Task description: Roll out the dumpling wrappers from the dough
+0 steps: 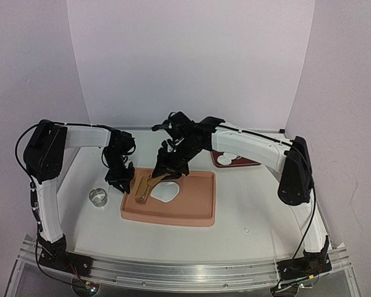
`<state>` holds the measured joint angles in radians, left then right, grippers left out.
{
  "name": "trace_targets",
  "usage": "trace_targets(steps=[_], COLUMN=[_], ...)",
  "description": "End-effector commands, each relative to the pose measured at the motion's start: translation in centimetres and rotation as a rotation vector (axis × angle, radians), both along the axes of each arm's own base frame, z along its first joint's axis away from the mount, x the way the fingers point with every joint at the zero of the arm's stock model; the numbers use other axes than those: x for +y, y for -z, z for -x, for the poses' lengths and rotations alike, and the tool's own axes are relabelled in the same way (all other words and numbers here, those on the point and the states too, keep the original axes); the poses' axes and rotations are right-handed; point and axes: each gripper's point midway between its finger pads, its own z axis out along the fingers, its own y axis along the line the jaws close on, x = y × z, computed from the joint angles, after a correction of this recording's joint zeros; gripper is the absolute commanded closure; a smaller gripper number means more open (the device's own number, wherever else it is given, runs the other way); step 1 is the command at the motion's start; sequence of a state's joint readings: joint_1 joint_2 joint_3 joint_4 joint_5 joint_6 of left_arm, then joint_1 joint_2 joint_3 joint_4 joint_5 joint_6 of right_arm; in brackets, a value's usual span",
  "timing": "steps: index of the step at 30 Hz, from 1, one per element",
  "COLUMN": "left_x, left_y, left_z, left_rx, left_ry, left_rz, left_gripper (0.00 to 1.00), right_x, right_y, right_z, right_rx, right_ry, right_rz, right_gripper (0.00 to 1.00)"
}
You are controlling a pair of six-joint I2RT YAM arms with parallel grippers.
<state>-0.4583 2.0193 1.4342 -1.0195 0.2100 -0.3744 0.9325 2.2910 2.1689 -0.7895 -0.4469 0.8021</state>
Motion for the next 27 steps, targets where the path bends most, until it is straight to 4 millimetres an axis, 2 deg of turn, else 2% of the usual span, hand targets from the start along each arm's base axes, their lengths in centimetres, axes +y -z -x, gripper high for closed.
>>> trace_targets(steps=[1,4,7,9,10,14,17,19,23,27], left_x=[1.0,1.2,1.1,1.0,0.9,0.4,0.1,0.0,-0.1,-0.1], left_y=[0.9,0.7,0.5,0.4,0.3,0.4,0.5,0.6,0.7,0.9], left_z=[3.3,3.8,4.0,4.1,4.1,4.2,4.3,4.5,4.7,4.8], left_rx=[0.082,0.086,0.088,0.09,0.089,0.086,0.083,0.084,0.087,0.089], left_ry=[-0.024,-0.027,-0.04,-0.045,-0.047,-0.046,-0.04,-0.037,-0.03,-0.036], left_rz=[-0.073,-0.085,-0.084,-0.086,-0.091,-0.089,-0.09,-0.089,-0.094,-0.093], left_gripper=[0.93,0.93,0.93,0.93,0.93,0.93,0.93,0.93,0.93,0.93], right_x=[-2.2,-2.3,-4.0,-5.2,-6.1,-7.3,-7.0,-6.1,-5.9,-6.2], right_y=[-9.7,-10.5,-10.5,-9.4,-7.9,-5.0,-4.5,-4.0,-3.4,-1.3], right_z=[0.1,0.6,0.3,0.3,0.6,1.1,0.8,0.5,-0.3,-0.1], right_rx=[-0.106,-0.087,-0.091,-0.06,-0.017,0.043,0.036,0.037,0.009,0.049], right_ry=[0.115,0.126,0.23,0.306,0.36,0.428,0.422,0.396,0.398,0.408], right_rz=[-0.132,-0.171,-0.138,-0.103,-0.071,-0.01,-0.003,-0.002,0.015,0.055], right_gripper=[1.0,1.0,1.0,1.0,1.0,1.0,1.0,1.0,1.0,1.0])
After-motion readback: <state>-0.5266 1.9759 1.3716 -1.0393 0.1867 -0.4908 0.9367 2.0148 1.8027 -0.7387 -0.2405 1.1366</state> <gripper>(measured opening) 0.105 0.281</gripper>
